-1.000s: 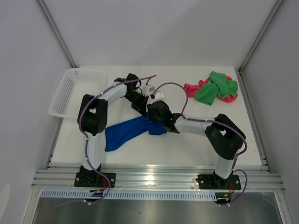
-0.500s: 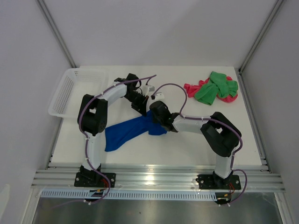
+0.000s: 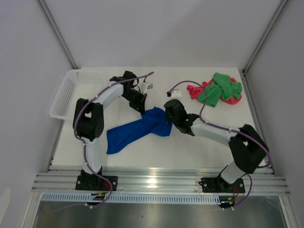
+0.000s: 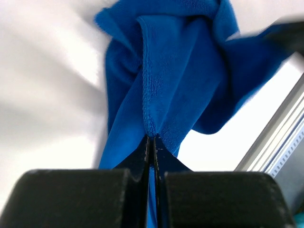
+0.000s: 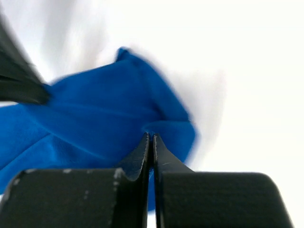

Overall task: Roll the towels
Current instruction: Flatten the towel

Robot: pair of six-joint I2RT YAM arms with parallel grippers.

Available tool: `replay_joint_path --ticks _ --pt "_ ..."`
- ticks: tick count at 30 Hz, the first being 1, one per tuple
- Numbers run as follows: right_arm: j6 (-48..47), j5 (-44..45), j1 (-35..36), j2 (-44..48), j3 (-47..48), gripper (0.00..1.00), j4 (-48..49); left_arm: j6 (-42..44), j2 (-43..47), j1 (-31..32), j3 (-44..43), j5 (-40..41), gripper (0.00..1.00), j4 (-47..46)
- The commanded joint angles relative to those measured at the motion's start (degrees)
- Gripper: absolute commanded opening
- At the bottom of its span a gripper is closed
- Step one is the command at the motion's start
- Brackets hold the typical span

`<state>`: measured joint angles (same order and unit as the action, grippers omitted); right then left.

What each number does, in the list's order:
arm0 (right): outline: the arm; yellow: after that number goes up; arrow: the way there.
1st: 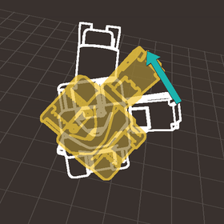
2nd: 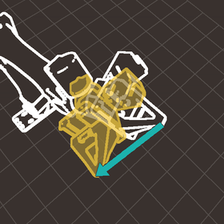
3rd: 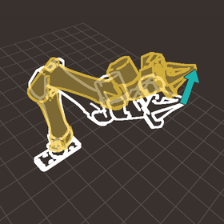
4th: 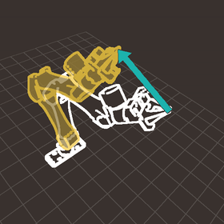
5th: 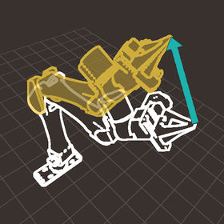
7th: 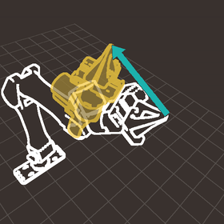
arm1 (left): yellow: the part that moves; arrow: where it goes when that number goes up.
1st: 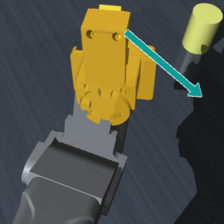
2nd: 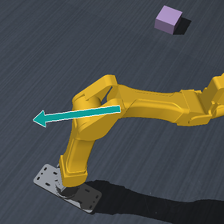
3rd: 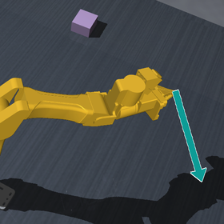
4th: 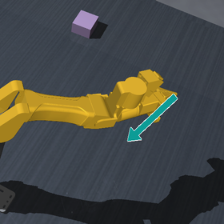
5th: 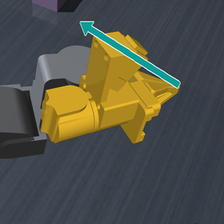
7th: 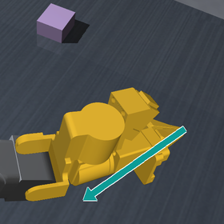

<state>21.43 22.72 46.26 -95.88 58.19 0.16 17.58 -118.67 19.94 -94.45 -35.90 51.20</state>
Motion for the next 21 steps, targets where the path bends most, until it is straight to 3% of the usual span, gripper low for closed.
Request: replay_joint_path --ticks 1,6,9,17,21 --pt "0.6 2.7 -3.5 12.4 -2.4 0.00 -5.3 0.0 10.1 -4.0 -0.6 0.2 0.01 1.8" --pt "-3.5 0.7 -8.4 30.4 -1.2 0.00 -12.5 0.6 21.3 -7.2 -1.0 0.4 0.01 5.5" --pt "-6.6 0.5 -7.9 36.2 4.4 0.00 -18.3 1.2 29.4 -7.3 -3.1 1.6 0.01 9.0" --pt "-13.6 -2.0 -1.5 37.6 24.8 0.00 -30.9 -0.5 46.3 -7.3 -13.1 5.1 0.01 18.8" --pt "-15.3 -3.4 -0.1 35.6 34.2 0.00 -33.7 -1.0 49.9 -7.3 -18.8 8.6 0.01 20.1"
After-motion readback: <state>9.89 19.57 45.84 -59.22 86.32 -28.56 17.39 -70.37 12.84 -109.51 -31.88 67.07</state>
